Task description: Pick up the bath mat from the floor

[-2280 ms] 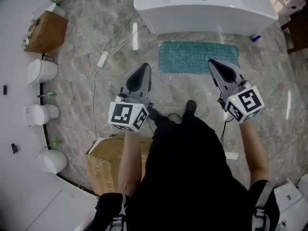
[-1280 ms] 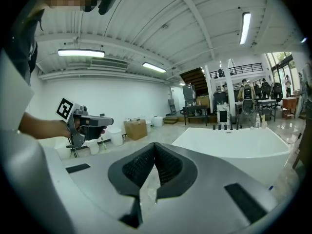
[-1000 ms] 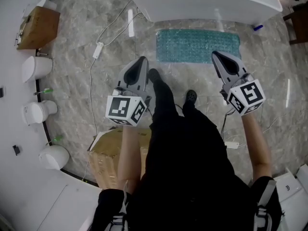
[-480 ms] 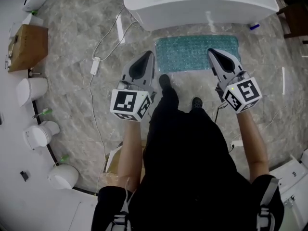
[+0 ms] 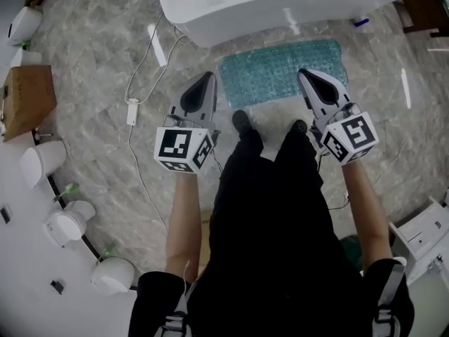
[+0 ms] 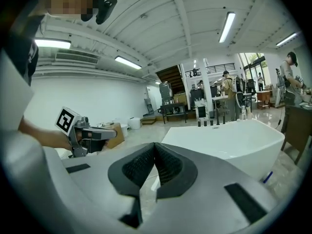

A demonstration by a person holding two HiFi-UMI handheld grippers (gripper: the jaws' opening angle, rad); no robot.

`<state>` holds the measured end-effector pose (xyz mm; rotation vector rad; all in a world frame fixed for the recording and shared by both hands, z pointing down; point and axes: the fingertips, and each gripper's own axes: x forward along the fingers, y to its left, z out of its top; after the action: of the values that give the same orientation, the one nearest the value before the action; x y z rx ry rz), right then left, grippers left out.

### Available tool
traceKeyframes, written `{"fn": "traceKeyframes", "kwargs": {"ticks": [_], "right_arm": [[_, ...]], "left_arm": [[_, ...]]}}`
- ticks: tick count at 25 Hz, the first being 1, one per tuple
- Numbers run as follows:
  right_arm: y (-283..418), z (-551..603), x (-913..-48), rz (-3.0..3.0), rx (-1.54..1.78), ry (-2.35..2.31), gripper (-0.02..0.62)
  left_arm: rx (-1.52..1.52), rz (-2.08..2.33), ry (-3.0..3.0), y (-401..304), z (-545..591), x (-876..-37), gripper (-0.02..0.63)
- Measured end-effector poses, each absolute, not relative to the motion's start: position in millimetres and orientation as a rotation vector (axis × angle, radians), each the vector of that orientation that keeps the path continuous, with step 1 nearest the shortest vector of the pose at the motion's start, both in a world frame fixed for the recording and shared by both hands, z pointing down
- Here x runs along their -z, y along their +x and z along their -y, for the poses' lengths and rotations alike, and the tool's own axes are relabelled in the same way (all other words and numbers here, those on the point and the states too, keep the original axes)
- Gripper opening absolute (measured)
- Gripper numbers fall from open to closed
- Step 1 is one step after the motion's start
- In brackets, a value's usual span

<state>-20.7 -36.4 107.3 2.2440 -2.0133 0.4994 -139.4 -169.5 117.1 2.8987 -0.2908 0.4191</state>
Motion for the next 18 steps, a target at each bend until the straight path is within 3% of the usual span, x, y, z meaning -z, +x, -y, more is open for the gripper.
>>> {"fn": "traceKeyframes", "kwargs": {"ticks": [9,18], "right_arm": [[31.8,51.0,-175.2,2.055,-0.702,2.202,0.013],[76.5,87.9,-294.7,2.108,-0.836,2.106,0.012]], "left_arm": [[-0.582,0.252,2.902,-93.3,165.4,-188.1,0.012],[-0.679,0.311,2.786,-73.8,176.1,-310.3,0.012]]}}
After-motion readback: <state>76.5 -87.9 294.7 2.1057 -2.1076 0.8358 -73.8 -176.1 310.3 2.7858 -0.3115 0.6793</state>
